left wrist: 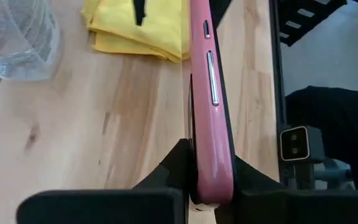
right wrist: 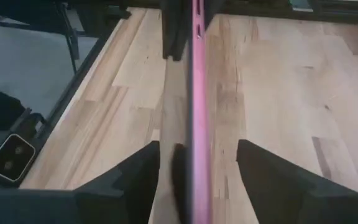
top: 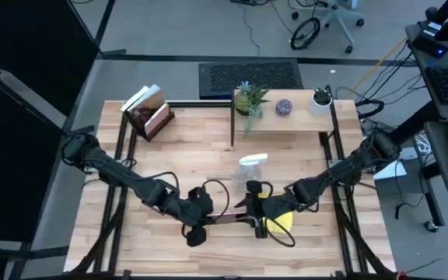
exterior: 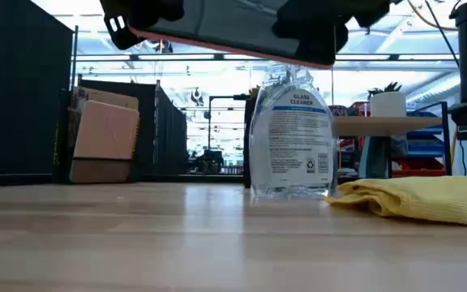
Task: Apply microfiber cloth
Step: Spray the front of the cellphone using the glass cleaner spray
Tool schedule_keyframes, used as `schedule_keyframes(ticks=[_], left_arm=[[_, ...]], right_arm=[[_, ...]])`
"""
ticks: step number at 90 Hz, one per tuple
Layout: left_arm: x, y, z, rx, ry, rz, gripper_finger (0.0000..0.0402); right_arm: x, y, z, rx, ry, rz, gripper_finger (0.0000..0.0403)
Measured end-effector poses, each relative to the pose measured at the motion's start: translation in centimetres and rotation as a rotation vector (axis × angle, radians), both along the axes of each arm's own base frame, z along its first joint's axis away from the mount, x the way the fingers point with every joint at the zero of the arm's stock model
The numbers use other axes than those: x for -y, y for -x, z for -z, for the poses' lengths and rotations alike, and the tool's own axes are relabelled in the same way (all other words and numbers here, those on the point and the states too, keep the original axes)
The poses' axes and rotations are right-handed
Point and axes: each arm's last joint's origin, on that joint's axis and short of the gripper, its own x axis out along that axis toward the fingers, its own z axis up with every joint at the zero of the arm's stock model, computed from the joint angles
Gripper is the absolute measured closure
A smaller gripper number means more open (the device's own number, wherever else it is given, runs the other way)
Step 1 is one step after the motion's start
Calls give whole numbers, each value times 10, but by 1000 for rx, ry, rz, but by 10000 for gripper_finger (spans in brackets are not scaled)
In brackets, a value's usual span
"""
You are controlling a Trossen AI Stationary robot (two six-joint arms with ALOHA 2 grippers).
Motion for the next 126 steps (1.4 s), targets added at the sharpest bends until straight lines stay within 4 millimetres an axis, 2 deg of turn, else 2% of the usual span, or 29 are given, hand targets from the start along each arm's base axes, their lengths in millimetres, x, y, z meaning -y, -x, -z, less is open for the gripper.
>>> schedule_keyframes(ticks=[18,39,73,86,100,110,126], left_arm=[[-1,2,2,-24,-14,3,384],[0,2,1,-15,-26,19,381],[-9,-2,-2,-5,11,-50,327],[-16,0,-12,28,26,-67,300],[-22,7,-27,78,0,-77,287],[-27,12,-36,127,-80,-104,286],[-36,14,-42,166,-193,-151,286]], right_arm=[[-3,-1,-4,-4,-56,-15,271],[-1,-1,-2,-22,-65,-18,384],[-3,7,1,-87,-21,-20,389],[-3,25,-13,-119,-11,4,390],[0,57,-33,-166,31,31,390],[5,79,-49,-137,50,133,390],[9,112,-55,-200,53,256,390]])
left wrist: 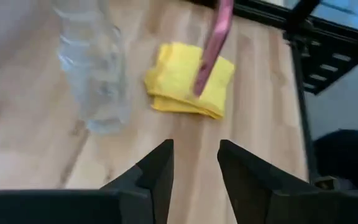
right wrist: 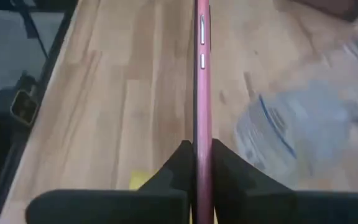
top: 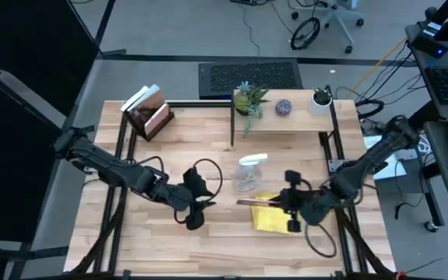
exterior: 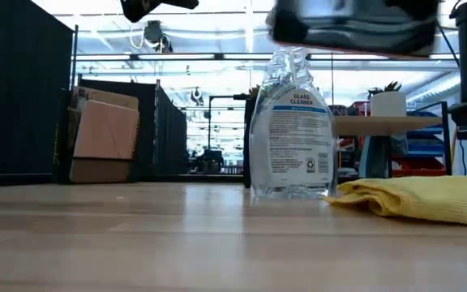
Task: Apply microfiber cloth
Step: Spray the front of the cellphone using the glass cleaner spray
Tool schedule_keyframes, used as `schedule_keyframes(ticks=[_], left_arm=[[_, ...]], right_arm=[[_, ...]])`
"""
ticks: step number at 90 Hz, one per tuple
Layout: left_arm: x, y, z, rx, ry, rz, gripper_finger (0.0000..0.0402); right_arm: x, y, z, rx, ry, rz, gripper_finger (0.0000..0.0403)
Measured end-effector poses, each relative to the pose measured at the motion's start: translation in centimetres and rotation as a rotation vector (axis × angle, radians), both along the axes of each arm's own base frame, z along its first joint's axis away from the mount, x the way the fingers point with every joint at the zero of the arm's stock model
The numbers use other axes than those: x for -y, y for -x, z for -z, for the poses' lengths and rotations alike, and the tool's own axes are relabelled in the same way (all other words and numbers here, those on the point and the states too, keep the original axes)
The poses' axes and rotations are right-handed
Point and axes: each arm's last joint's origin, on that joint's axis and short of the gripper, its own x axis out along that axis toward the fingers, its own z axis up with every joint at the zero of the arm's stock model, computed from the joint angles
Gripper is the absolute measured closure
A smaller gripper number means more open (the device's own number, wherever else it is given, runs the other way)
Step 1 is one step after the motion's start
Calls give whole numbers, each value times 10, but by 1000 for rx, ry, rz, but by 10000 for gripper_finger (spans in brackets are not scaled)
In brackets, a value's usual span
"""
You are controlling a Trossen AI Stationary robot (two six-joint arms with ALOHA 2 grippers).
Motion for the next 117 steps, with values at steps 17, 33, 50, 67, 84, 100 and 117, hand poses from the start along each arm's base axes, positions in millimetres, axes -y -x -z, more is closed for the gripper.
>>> schedule_keyframes(ticks=[17,33,50,67,84,100,117], left_arm=[[-25,-11,9,-40,-70,-116,286],[-61,-35,34,-120,-104,-202,285],[-91,-59,66,-186,-118,-243,285],[-97,-78,82,-137,-10,-147,285],[-81,-79,83,-132,64,-71,285],[-59,-77,83,-124,115,-57,285],[-38,-74,81,-107,162,-40,285]], right_arm=[[2,25,18,-177,-15,212,390],[4,33,40,-222,-7,393,391],[13,31,67,-207,30,522,391],[19,23,79,-130,45,550,391],[15,13,79,-92,31,483,391],[16,5,77,-75,39,443,391],[15,-6,74,-31,48,365,391]])
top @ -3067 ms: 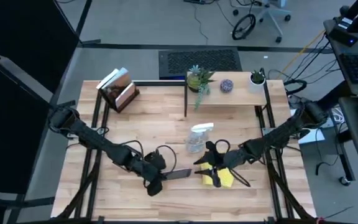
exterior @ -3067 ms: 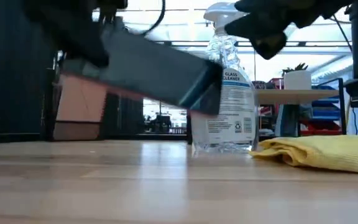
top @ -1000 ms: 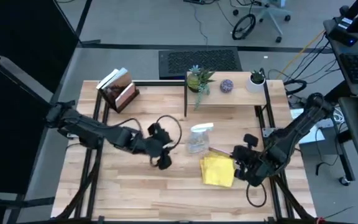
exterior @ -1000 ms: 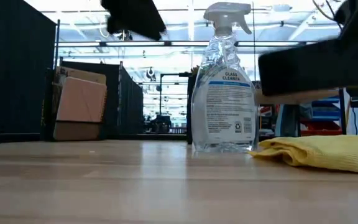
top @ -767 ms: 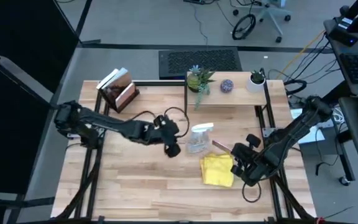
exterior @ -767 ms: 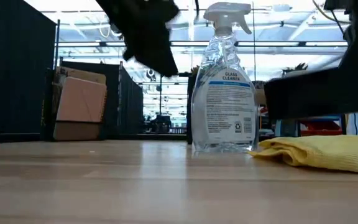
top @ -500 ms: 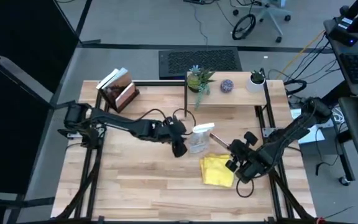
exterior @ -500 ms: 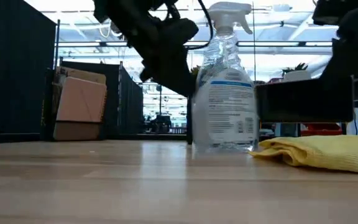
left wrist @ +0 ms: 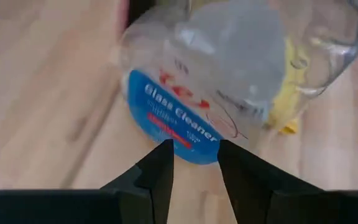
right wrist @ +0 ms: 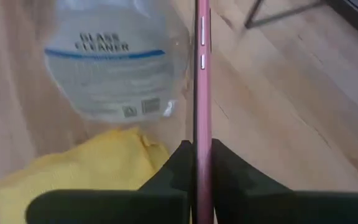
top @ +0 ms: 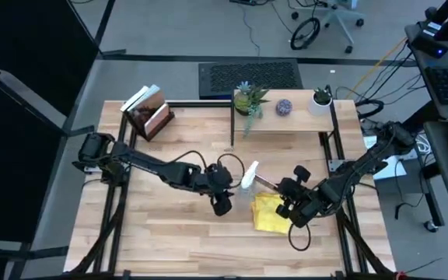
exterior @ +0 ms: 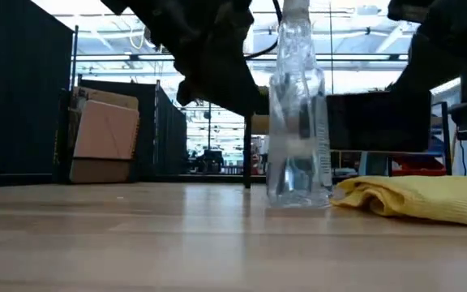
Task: Apply microfiber cloth
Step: Spray the front of the cellphone using the glass cleaner spray
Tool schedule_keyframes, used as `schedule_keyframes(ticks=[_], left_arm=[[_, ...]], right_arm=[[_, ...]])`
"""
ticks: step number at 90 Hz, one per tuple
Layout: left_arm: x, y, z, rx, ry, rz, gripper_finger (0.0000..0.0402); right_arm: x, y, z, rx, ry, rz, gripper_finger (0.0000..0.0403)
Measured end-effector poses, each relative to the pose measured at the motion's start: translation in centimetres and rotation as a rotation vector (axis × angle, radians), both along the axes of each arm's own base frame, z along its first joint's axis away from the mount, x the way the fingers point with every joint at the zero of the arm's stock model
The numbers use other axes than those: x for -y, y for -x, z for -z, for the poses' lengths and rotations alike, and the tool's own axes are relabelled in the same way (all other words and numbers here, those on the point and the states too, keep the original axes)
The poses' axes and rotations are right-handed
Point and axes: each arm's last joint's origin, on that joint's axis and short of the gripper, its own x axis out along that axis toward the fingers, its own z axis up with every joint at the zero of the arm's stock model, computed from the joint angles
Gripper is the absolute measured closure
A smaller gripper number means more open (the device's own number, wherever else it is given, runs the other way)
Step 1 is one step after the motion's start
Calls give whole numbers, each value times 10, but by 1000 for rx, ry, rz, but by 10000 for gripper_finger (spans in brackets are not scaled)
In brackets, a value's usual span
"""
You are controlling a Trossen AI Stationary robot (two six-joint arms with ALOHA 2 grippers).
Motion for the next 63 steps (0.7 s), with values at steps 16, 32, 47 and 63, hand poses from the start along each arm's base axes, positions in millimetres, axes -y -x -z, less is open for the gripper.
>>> schedule_keyframes(ticks=[16,32,47,63], left_arm=[[10,10,-7,-26,-7,23,285],[12,35,-51,68,-88,17,285],[8,60,-95,209,-143,26,285],[-4,67,-109,246,-227,58,284]], right_arm=[[1,-1,0,-28,34,-43,391],[5,9,-7,-65,31,-59,391],[9,18,-18,-50,33,-82,391],[12,20,-22,-47,53,-98,391]])
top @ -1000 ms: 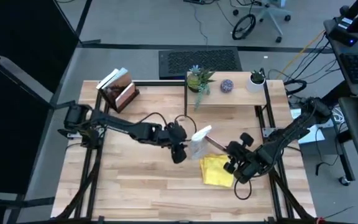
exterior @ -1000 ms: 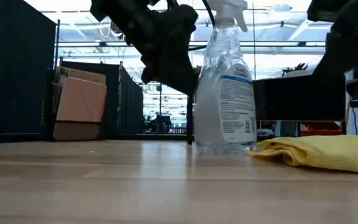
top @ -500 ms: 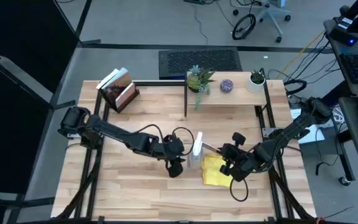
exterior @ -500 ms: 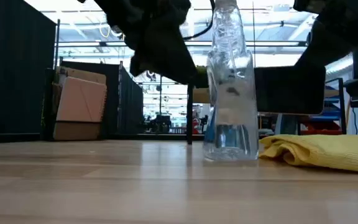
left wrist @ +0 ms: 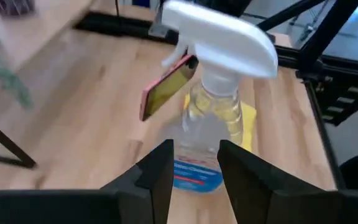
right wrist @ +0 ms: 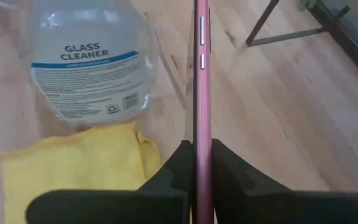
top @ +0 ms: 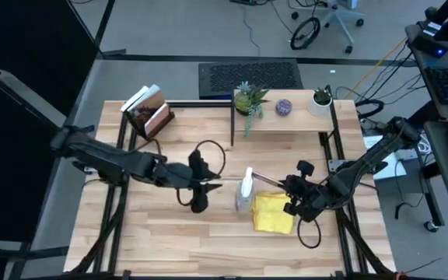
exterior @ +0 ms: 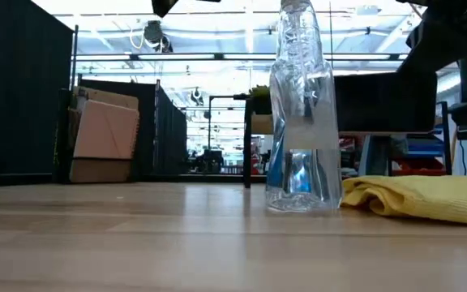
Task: Apply microfiber cloth
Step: Spray the front of the cellphone using the glass cleaner spray
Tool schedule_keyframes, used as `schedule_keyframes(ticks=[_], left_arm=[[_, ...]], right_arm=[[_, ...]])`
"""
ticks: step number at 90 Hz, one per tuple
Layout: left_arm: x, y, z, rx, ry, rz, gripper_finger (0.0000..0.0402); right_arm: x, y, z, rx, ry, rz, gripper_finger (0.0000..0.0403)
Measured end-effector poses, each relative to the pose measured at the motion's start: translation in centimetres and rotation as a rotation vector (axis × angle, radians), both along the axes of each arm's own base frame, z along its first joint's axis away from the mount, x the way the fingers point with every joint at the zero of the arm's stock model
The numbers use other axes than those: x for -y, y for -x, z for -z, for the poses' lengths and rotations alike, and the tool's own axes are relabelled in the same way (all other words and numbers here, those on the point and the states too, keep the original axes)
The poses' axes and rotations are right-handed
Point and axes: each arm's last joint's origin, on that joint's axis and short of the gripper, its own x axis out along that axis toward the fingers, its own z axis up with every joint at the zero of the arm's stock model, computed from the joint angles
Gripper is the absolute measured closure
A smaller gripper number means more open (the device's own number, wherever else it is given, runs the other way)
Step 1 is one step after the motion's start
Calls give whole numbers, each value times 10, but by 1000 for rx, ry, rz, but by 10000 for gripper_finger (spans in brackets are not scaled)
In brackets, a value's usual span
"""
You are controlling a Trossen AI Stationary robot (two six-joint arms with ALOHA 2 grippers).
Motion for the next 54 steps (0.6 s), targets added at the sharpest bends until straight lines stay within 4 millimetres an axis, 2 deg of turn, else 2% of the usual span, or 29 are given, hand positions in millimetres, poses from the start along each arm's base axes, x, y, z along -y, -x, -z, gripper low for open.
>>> schedule_keyframes(ticks=[15,35,44,54], left_arm=[[-7,-7,-7,70,38,97,246],[-25,-17,-25,261,94,199,143],[-32,-18,-27,278,100,181,106],[-35,-19,-26,275,110,152,84]], right_arm=[[1,1,0,-15,42,-12,391],[11,8,-5,-34,69,7,391],[13,9,-7,-31,69,10,391],[14,10,-8,-32,70,2,391]])
